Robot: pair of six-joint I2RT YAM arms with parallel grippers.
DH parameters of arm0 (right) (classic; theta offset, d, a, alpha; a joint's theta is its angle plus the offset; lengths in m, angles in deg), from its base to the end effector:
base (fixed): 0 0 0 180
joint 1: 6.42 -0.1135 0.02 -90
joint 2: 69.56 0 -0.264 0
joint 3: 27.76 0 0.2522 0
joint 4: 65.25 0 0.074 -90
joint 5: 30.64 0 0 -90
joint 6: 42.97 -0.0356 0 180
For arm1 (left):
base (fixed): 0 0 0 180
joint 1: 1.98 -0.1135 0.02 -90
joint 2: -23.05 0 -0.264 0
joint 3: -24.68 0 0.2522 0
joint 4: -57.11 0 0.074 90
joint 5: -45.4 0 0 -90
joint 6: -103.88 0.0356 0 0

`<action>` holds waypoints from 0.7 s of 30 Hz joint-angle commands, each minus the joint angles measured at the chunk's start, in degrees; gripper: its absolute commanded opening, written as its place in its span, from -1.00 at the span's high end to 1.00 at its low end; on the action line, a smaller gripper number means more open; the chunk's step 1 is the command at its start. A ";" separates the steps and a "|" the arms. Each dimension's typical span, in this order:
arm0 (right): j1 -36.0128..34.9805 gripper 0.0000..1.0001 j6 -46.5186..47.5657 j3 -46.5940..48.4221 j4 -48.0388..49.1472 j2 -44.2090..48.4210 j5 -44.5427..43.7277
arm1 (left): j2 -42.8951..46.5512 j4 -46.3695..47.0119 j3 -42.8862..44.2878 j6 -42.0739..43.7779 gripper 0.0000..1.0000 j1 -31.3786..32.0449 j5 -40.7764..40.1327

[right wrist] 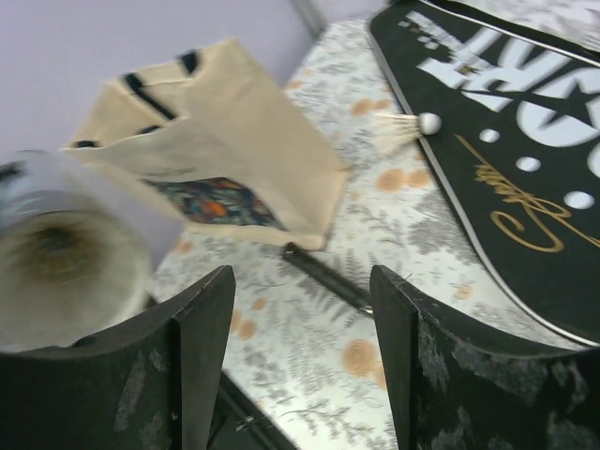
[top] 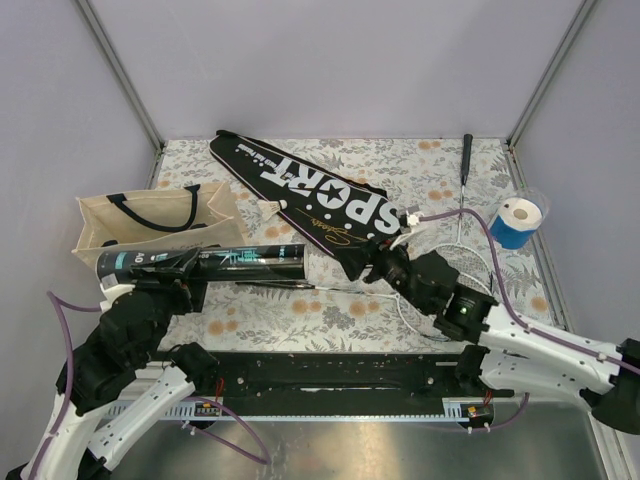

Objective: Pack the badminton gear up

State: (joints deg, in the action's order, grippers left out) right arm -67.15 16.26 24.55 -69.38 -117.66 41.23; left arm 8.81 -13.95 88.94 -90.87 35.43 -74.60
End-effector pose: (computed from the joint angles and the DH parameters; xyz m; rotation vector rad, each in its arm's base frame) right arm 0.1089 0.1717 0.3287 -0.1708 1.6517 0.9936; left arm 0.0299 -0.0004 0.3341 -1.4392 1.4853 -1.1447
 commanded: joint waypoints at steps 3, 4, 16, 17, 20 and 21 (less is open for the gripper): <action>7.01 -0.36 -1.22 4.60 3.99 -14.54 -3.77 | -0.17 5.70 3.90 1.91 0.60 0.12 -3.49; 8.42 -0.36 -2.53 6.44 4.34 -18.05 -1.49 | 0.09 5.88 4.34 2.35 0.60 0.12 -3.49; 13.71 -0.51 -22.29 33.60 5.49 -55.32 8.54 | 0.09 7.99 8.91 7.10 0.59 0.12 -3.58; 13.88 -0.56 -25.11 35.44 5.84 -58.66 9.25 | 0.00 8.08 9.35 7.45 0.59 0.12 -3.66; 13.88 -0.72 -31.61 38.88 8.73 -64.74 10.57 | 0.00 7.99 9.79 8.33 0.59 0.12 -3.84; 13.97 -0.76 -33.90 39.50 9.52 -66.58 10.40 | 0.09 7.99 9.62 8.42 0.59 0.12 -3.84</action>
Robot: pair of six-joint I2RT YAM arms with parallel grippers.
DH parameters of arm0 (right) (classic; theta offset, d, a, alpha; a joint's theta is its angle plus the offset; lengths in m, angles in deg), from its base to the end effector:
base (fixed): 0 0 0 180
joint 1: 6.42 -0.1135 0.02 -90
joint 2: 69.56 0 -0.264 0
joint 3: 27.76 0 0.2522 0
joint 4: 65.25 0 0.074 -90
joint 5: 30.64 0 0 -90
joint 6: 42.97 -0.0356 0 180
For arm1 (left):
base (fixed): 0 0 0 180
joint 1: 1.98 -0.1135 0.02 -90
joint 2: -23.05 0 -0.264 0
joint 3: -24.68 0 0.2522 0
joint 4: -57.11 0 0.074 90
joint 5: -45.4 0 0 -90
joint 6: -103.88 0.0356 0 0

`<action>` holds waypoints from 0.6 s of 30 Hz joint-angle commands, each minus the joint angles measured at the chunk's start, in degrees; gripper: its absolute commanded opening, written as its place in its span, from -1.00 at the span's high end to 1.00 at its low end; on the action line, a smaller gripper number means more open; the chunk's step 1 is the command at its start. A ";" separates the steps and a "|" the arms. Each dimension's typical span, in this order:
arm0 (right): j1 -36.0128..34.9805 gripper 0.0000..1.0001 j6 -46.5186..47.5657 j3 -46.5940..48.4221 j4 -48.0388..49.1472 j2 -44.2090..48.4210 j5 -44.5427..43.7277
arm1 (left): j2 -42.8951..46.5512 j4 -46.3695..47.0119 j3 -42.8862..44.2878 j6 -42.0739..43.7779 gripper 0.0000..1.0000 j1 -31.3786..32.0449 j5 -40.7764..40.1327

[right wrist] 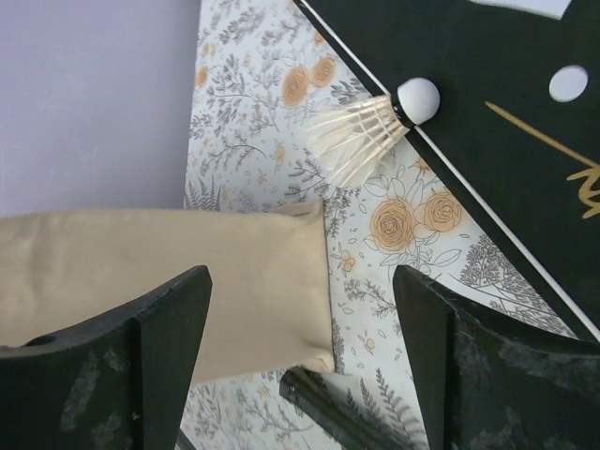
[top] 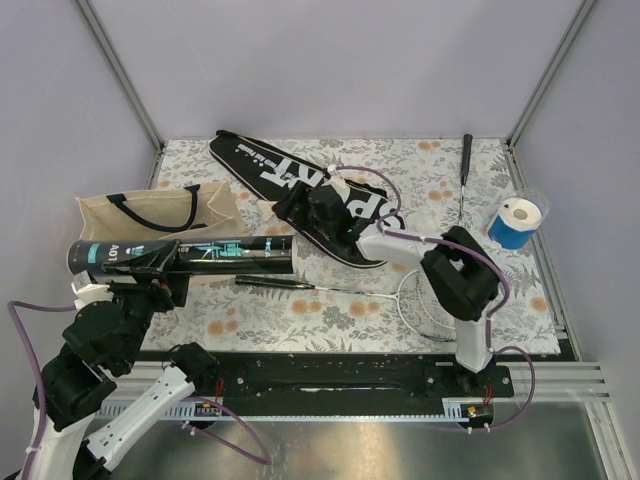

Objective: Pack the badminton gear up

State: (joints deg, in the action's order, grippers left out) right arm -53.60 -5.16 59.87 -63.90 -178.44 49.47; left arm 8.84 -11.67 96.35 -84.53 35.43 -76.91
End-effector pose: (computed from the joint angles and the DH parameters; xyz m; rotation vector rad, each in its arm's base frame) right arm 0.3056 0.3208 0.2348 0.2129 2.0332 0.9773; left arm 0.0130 0.0140 0.3705 -1.3209 1.3747 -1.2067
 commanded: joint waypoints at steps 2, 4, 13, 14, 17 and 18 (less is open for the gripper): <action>0.51 -0.82 -16.44 5.41 5.71 -8.79 1.37 | 0.59 5.81 1.42 2.00 0.58 0.03 -1.17; 0.68 -0.87 -19.96 6.64 7.12 -11.26 0.32 | 1.12 5.81 0.72 2.08 0.58 0.12 -1.08; 0.68 -0.92 -32.44 12.35 9.32 -20.66 -2.06 | 2.35 5.19 0.98 3.49 0.58 0.12 -2.40; 0.68 -0.92 -33.67 13.23 9.23 -21.54 -2.15 | 2.44 5.10 0.89 3.40 0.58 0.03 -2.66; 0.68 -0.92 -36.23 15.77 7.22 -23.65 -2.68 | 2.88 4.31 0.80 3.05 0.58 0.03 -3.02; 0.68 -0.92 -36.93 16.48 6.86 -24.35 -2.85 | 2.97 4.22 0.63 2.96 0.58 0.12 -3.10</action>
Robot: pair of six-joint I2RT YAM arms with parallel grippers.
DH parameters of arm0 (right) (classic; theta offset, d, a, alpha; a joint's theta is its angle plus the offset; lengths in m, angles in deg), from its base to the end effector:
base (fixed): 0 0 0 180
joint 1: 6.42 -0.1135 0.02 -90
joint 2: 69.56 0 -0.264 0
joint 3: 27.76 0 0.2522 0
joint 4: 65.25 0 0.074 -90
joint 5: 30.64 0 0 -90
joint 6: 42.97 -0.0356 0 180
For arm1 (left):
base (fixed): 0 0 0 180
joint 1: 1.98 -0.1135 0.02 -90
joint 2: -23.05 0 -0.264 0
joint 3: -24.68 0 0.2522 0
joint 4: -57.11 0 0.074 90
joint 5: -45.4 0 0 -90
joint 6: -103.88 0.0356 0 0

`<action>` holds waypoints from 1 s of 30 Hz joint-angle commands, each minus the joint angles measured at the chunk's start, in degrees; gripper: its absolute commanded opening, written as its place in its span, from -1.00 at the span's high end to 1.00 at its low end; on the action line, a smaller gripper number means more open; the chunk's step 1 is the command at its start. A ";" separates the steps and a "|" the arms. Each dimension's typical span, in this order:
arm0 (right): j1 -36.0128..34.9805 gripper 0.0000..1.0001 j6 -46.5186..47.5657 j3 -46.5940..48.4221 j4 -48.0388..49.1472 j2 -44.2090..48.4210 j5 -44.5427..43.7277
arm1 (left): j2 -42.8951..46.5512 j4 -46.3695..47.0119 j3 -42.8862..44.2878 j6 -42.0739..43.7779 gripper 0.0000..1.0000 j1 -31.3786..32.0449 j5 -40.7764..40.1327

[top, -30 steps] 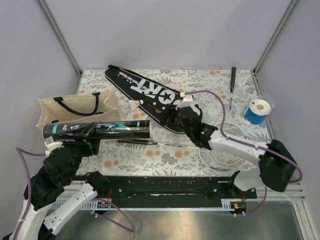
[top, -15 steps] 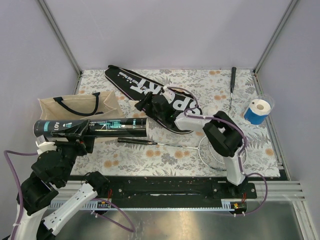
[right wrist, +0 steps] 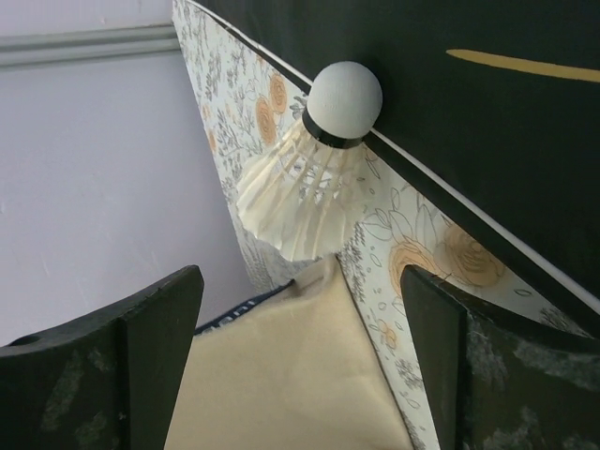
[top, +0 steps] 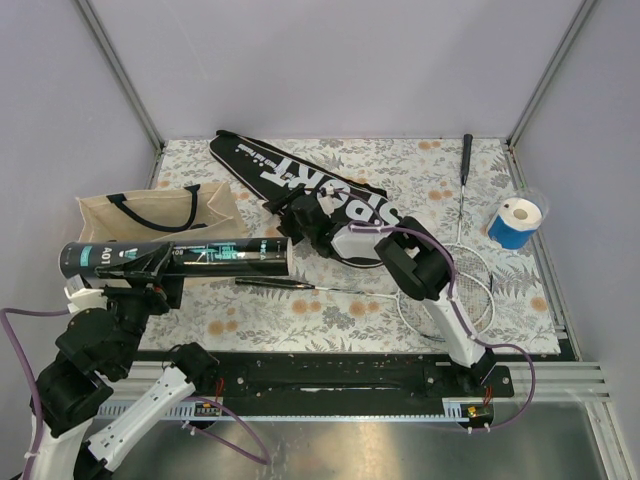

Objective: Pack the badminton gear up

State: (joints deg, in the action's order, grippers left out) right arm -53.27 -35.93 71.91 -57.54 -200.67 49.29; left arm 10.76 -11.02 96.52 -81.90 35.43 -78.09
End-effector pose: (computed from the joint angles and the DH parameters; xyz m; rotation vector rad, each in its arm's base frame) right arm 0.3524 0.3668 0.1370 0.8083 2.0683 1.2277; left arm 0.0059 0.0202 0.3716 -1.2817 1.3412 -1.2035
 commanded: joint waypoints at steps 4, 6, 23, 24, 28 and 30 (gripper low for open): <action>0.36 -0.90 -10.63 6.28 -0.20 -4.59 -2.59 | 1.22 3.48 0.10 0.34 0.58 0.03 -1.93; 0.36 -0.90 -12.13 7.60 -0.82 -5.82 -2.77 | 1.31 3.57 -0.08 0.34 0.58 0.12 -1.66; 0.27 -0.67 -17.24 12.44 -6.45 -10.22 -3.82 | 1.84 2.60 0.28 0.78 0.58 0.12 -4.65; 0.27 -0.65 -17.15 12.44 -6.45 -10.22 -3.82 | 1.84 2.51 0.19 0.69 0.58 0.03 -4.65; 0.27 -0.56 -16.19 11.48 -5.48 -9.61 -4.00 | 1.92 2.51 0.10 0.60 0.59 0.03 -4.82; 0.36 -0.52 -15.22 10.86 -4.78 -8.73 -4.26 | 2.01 2.34 0.19 0.60 0.59 0.12 -4.91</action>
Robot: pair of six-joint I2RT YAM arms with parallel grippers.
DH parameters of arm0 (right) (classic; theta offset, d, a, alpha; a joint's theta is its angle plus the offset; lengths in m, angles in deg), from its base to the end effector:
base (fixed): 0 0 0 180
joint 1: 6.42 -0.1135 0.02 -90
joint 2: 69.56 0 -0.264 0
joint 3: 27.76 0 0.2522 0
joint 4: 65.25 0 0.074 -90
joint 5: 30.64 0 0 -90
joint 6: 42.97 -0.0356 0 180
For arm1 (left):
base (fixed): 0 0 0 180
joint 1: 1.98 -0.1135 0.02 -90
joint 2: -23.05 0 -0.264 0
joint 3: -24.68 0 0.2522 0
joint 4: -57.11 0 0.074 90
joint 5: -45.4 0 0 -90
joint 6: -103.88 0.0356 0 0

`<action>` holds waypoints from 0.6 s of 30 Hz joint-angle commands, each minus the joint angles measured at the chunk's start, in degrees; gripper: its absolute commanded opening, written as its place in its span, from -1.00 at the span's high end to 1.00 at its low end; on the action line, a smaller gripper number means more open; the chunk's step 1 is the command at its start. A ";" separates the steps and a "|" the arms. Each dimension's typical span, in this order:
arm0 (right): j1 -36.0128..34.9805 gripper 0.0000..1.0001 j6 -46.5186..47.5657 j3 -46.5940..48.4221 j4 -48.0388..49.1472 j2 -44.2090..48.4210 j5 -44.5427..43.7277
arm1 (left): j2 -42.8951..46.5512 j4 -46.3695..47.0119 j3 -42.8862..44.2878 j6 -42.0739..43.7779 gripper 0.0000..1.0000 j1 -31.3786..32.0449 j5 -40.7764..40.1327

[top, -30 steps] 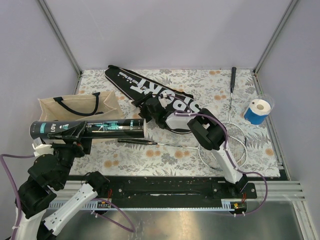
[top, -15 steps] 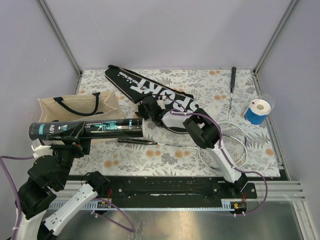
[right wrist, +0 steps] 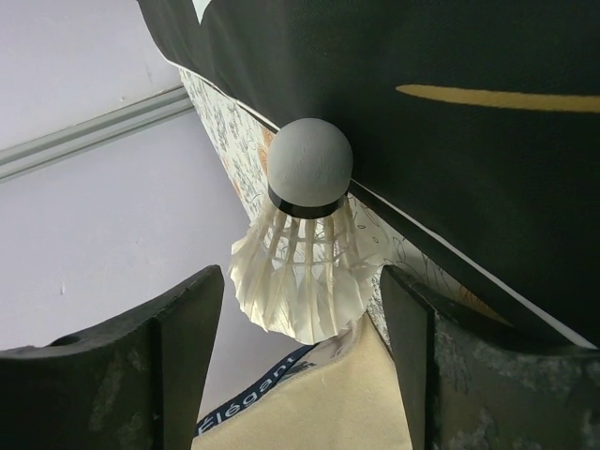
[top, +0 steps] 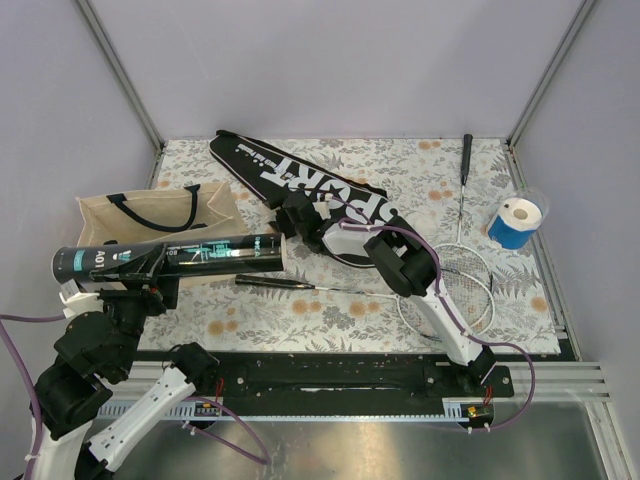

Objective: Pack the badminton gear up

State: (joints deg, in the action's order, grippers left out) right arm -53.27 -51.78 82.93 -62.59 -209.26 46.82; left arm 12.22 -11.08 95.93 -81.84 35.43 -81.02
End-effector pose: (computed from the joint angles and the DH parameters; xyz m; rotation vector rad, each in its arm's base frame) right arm 0.3745 0.3882 0.1137 1.1522 2.0053 1.2934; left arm 0.0024 0.0247 0.3686 -1.2974 1.2894 -1.1779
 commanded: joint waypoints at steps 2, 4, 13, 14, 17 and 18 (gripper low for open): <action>0.36 -0.47 1.24 -1.38 1.41 0.83 -2.05 | 0.46 2.40 0.95 0.54 0.59 0.03 -2.07; 0.36 -0.39 1.94 -2.79 2.82 1.71 -2.23 | 0.37 2.14 1.13 0.54 0.58 0.03 -2.16; 0.36 -0.21 7.39 -10.95 9.49 8.12 -2.05 | -0.07 1.88 1.57 0.89 0.58 0.03 -2.77; 0.36 -0.19 8.09 -13.58 10.81 9.61 -2.05 | 0.02 1.79 1.57 0.80 0.58 0.03 -2.77; 0.44 -0.14 12.13 -19.39 10.21 15.66 -0.92 | 0.02 1.61 1.66 0.71 0.58 0.12 -2.60; 0.36 -0.13 14.75 -21.84 10.55 17.77 -0.04 | 0.02 1.79 1.74 0.63 0.58 0.21 -2.60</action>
State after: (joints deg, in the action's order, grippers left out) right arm -53.23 -44.37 66.65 -54.43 -201.24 46.63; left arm 12.22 -12.33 95.93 -81.82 35.43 -82.01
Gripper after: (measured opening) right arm 0.572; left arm 0.696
